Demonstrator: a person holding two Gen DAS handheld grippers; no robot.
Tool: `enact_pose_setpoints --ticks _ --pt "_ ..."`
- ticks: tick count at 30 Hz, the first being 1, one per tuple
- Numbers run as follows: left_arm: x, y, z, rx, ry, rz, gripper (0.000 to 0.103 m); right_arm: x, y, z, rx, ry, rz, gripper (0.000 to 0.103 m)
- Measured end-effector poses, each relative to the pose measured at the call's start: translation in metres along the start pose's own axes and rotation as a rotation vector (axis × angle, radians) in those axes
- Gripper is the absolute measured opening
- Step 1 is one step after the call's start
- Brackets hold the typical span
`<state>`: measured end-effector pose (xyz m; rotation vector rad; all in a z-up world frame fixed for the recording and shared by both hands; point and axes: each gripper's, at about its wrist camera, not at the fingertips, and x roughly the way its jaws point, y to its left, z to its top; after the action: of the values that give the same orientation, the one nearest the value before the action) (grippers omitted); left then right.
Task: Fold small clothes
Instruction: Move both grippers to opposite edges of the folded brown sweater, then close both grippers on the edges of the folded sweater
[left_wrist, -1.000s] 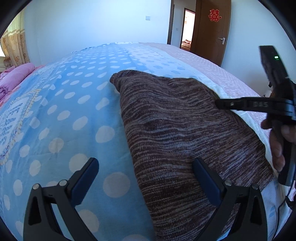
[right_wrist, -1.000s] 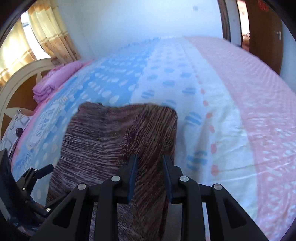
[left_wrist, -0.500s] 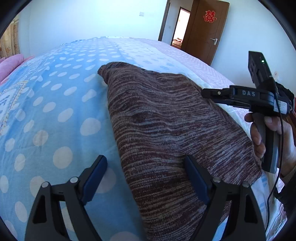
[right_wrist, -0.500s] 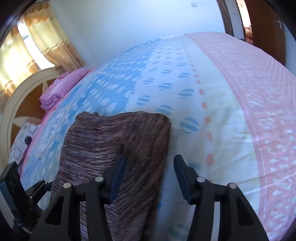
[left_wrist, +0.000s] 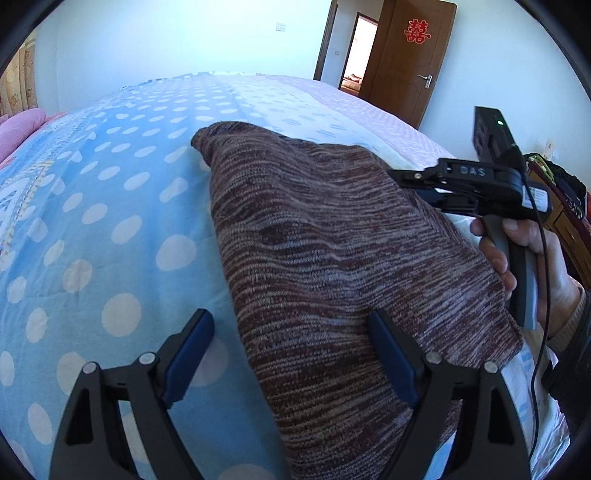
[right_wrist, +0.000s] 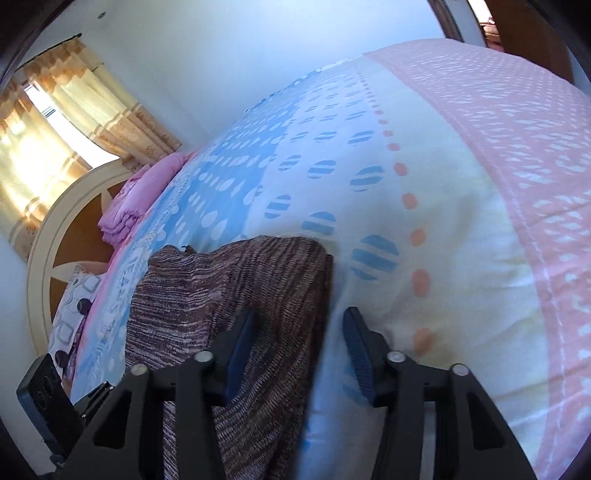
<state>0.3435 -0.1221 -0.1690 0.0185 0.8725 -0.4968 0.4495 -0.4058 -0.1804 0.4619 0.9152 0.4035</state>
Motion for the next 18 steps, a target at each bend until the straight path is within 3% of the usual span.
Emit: enact_pose_setpoints --ticks 3,5,9,15,18 --pt "0.003 0.001 0.002 -0.002 0.001 -0.005 0.088 0.009 -0.004 0.006 0.025 0.008 0.042 0.042" --pt "0.003 0.001 0.002 0.001 0.002 -0.007 0.088 0.013 -0.007 0.008 0.049 0.014 0.068 0.031" --pt "0.005 -0.002 0.002 0.011 0.004 -0.009 0.087 0.017 0.0 0.006 0.02 0.015 0.055 0.026" --pt "0.003 -0.01 0.001 0.05 0.002 -0.029 0.066 0.014 0.008 0.003 0.001 -0.006 0.018 0.021" --pt "-0.002 -0.014 0.0 0.046 0.001 -0.014 0.049 0.008 0.017 0.0 -0.008 -0.032 -0.002 0.019"
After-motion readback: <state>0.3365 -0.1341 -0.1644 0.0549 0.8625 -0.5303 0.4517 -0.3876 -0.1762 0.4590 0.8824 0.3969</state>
